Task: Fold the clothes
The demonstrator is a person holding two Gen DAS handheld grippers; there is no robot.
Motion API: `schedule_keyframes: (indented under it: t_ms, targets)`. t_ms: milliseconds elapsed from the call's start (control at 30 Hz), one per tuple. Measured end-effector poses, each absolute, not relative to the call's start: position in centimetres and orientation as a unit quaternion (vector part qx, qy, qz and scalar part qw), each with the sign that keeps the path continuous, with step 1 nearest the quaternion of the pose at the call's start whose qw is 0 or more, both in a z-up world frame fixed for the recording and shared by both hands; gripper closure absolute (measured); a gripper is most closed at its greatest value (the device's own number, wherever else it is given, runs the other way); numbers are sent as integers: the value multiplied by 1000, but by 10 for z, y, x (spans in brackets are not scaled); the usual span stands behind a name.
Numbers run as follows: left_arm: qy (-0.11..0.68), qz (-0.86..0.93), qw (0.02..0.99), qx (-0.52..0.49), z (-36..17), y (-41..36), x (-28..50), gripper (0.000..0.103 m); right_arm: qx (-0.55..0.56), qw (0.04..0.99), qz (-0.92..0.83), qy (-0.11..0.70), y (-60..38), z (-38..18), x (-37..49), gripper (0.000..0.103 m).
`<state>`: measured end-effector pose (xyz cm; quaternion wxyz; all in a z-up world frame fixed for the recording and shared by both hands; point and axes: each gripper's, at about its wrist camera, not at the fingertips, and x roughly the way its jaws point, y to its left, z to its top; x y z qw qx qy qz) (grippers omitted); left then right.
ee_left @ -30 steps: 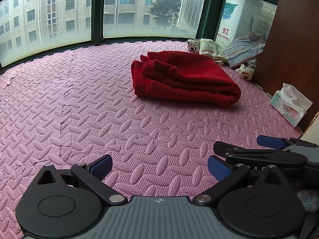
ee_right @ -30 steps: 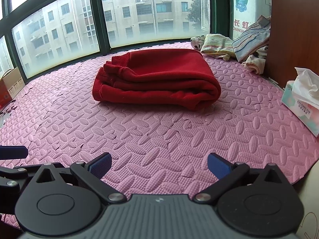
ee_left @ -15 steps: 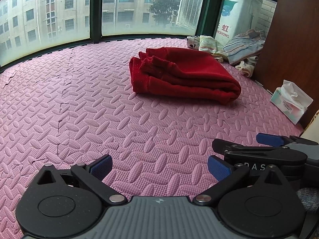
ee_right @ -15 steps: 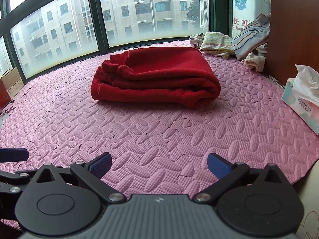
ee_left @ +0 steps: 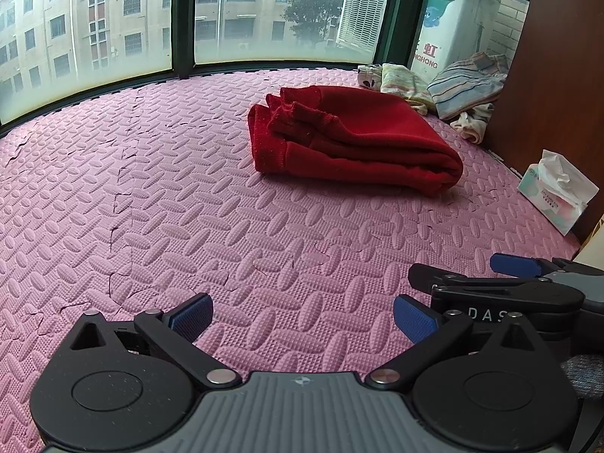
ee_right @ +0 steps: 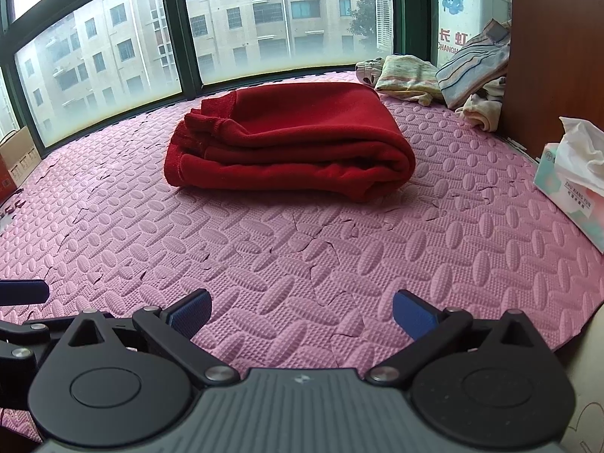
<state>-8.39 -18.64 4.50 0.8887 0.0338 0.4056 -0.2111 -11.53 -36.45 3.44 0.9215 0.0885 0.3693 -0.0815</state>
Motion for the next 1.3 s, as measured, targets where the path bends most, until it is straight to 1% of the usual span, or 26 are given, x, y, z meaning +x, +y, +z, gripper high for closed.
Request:
schedule_keyframes:
  t_ms: [1300]
  targets:
    - [420,-212,881,54,39,-200,-42,0,86,919,-80,376,-377,32,-76,0]
